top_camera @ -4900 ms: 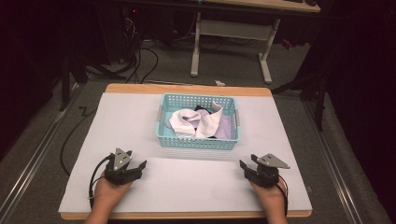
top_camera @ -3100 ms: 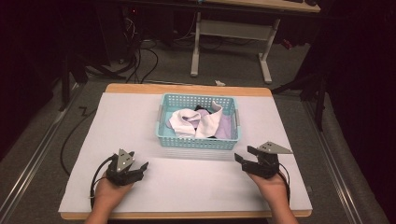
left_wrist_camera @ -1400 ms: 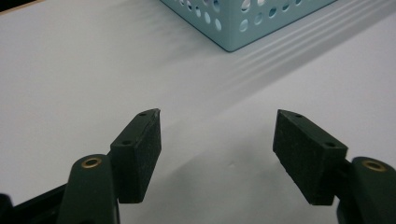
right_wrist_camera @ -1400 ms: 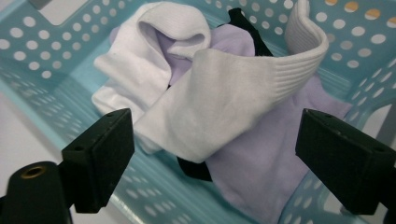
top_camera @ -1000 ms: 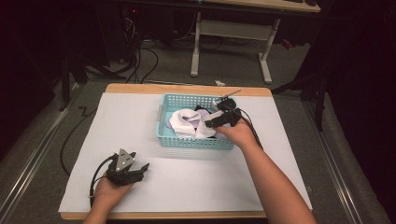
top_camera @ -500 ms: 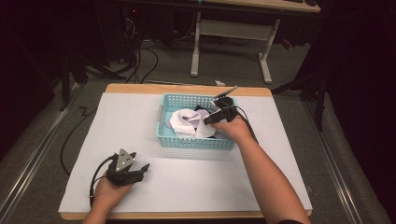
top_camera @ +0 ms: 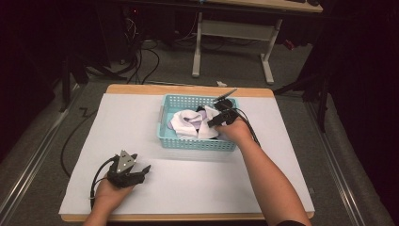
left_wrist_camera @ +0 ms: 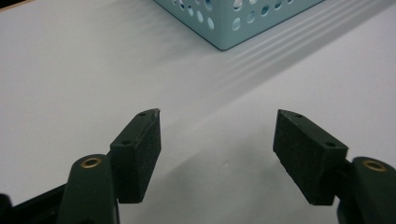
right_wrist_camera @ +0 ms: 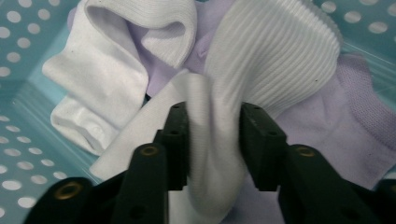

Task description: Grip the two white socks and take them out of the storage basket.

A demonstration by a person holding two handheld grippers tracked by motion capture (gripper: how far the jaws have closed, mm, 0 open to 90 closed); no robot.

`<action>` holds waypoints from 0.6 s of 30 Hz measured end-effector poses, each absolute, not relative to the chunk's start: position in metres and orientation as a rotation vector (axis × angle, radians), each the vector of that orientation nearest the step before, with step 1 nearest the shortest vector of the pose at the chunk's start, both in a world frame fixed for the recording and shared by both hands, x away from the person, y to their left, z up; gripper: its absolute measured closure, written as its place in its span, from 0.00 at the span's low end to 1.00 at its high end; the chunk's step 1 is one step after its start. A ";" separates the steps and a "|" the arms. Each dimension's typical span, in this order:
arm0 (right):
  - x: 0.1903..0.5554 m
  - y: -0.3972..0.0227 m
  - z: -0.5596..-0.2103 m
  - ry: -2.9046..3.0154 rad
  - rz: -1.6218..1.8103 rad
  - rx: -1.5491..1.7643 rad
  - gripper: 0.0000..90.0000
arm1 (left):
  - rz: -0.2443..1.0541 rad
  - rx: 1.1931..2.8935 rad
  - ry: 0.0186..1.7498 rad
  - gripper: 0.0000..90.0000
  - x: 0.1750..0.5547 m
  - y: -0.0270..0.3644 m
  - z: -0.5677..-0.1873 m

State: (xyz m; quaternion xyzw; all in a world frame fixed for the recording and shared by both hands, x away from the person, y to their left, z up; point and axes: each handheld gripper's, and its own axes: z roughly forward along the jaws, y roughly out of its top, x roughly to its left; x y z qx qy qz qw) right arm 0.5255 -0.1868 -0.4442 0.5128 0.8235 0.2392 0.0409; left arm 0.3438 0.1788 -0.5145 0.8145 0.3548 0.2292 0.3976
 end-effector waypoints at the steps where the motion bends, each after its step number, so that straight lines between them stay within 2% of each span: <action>1: 0.524 -0.186 -0.443 2.520 0.748 1.564 0.83 | 0.579 2.065 0.899 0.36 0.344 0.179 -0.514; 6: 0.522 -0.188 -0.437 2.537 0.769 1.529 0.90 | 0.580 2.066 0.899 0.36 0.344 0.179 -0.514; 18: 0.514 -0.199 -0.417 2.526 0.869 1.497 0.90 | 0.583 2.071 0.897 0.37 0.344 0.178 -0.515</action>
